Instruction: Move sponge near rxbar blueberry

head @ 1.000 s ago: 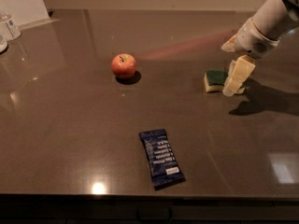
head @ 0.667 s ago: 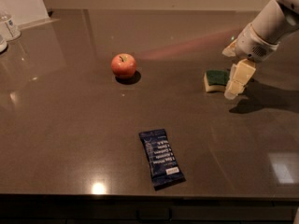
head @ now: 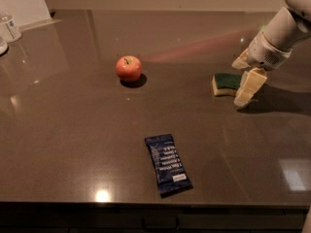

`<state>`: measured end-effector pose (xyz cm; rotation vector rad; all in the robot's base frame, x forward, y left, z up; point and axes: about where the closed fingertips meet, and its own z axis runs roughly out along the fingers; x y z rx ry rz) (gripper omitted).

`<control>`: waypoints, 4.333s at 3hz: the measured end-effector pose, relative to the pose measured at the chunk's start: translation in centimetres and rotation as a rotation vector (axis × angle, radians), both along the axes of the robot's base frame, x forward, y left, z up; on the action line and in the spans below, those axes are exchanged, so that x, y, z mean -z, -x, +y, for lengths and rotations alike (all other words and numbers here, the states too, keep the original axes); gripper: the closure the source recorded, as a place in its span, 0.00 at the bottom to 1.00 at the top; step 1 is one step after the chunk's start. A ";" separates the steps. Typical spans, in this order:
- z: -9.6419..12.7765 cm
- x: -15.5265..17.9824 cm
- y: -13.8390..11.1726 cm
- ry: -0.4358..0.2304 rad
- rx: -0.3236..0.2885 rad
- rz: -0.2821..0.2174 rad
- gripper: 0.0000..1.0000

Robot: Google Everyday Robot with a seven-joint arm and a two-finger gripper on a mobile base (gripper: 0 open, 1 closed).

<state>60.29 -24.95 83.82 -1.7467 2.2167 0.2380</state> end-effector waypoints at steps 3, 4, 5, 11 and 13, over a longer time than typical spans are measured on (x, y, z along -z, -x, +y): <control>1.9 -1.7 2.9 -0.003 -0.082 -0.023 0.86; 5.0 -3.7 6.2 -0.041 -0.157 -0.013 1.00; 7.7 -4.7 9.8 -0.055 -0.205 0.000 1.00; 15.0 -4.0 21.8 -0.098 -0.257 0.032 0.36; 15.1 -4.4 21.9 -0.094 -0.257 0.022 0.00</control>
Offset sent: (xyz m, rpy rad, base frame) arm -0.0240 0.0002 0.0117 -0.0142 -0.0215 0.0515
